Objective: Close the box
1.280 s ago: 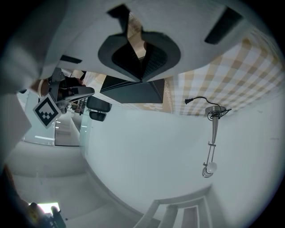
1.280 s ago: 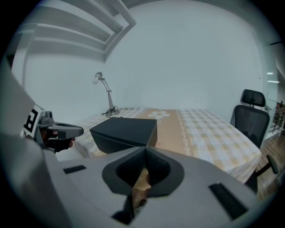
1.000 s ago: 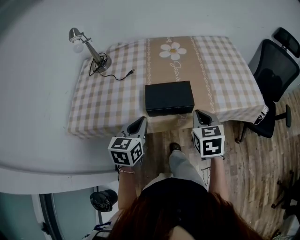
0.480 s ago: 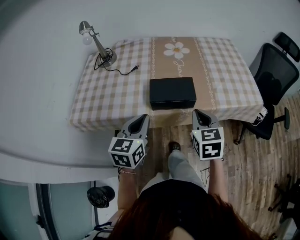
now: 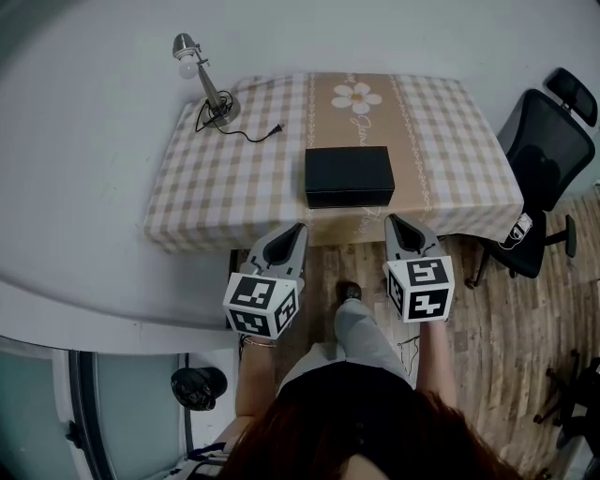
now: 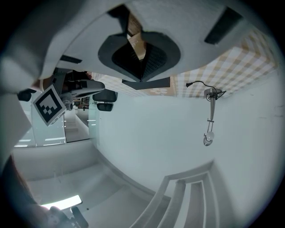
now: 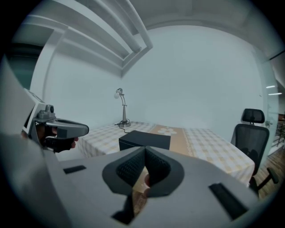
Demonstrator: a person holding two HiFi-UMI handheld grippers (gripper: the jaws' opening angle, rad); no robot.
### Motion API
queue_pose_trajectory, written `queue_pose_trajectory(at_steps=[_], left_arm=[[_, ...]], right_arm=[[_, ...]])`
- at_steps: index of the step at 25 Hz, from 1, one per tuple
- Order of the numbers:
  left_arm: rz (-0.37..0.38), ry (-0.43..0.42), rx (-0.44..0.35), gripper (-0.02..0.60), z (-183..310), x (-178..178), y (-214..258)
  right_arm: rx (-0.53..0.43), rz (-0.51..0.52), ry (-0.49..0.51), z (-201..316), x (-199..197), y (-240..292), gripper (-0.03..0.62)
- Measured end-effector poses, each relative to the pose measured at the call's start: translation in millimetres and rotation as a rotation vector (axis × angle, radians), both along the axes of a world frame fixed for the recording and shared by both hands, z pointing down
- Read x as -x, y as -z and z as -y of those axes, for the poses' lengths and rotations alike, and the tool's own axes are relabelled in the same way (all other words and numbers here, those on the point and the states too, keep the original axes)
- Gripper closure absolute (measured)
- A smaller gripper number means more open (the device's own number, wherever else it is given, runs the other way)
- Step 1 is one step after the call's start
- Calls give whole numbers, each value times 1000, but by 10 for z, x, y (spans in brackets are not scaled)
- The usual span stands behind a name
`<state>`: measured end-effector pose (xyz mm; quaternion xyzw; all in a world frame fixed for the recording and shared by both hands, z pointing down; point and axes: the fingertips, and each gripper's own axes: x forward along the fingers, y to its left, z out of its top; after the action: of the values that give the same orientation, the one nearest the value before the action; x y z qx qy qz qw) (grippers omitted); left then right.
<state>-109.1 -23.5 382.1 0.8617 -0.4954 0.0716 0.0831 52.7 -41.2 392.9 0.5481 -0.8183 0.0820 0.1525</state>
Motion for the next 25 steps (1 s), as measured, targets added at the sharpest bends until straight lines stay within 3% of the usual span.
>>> queue_pose_trajectory(at_steps=[12, 25], left_arm=[[30, -25, -84, 554, -124, -144, 241], [45, -28, -118, 554, -167, -290, 328]], right_arm=[[-74, 55, -11, -210, 82, 224, 577], [-171, 92, 14, -317, 106, 447, 577]])
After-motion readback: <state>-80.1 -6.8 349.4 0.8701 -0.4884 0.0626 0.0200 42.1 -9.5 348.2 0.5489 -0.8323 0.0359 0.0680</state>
